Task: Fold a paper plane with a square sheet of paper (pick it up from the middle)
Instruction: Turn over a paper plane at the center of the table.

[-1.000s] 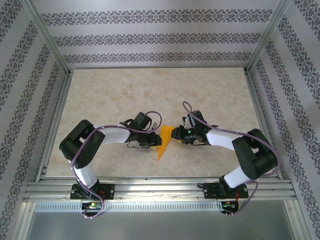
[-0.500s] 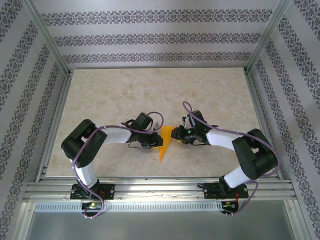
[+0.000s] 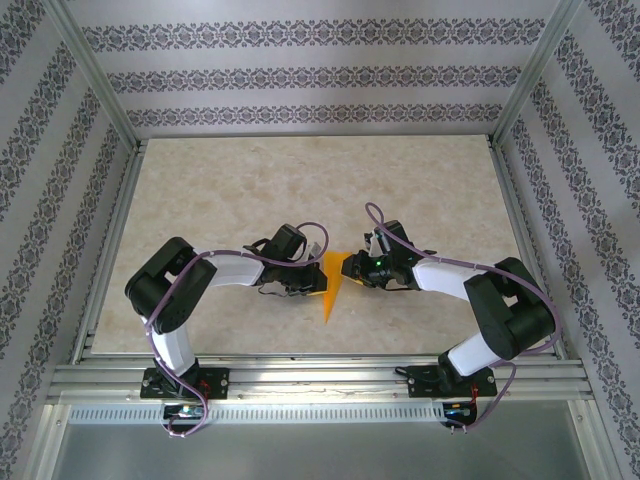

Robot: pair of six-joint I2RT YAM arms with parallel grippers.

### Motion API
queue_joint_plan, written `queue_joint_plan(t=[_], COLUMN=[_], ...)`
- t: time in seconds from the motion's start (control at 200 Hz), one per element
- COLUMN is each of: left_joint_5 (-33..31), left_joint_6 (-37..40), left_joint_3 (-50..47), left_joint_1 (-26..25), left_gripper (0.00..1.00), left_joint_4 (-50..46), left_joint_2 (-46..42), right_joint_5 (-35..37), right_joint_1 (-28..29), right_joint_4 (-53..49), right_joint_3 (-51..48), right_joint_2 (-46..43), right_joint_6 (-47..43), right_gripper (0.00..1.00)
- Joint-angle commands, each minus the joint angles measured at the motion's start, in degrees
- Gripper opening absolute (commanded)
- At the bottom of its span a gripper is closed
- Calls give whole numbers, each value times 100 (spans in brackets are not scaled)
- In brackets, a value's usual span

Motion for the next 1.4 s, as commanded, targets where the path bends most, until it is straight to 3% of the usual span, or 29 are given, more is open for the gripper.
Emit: queue_joint_plan(t=[0.0,0.21,0.475,0.694,0.919,1.179,1.394], left_joint_5=[128,-360,-2137,-2901,-2810,-2700,-2594], left_joint_6=[-19,81,676,885,800,751,716], left_joint_3=[68,191,1027,1566,1563,1543,1484], left_joint_1=[-53,-100,-238,-247,-255,-291,-309], left_gripper=[8,4,1,1,0,0,0], left_joint_4=[209,-190,-2497,-3645,-3539,-3452,-3315], left_joint_2=[15,-409,-883,-806,-764,-639,-623], right_joint_5=[-61,120,631,313,-124,-149,-290], right_joint_1=[72,37,-238,-283,171,709,765], right_joint_4=[19,-179,-298,-210,-151,349,452], right_joint_3=[-34,-103,-458,-431,224,766,983], right_joint_2=[-136,-608,-1310,-1480,-887,175,702], right_joint_6=[50,61,148,72,116,588,653], right_gripper=[33,36,43,46,45,42,31])
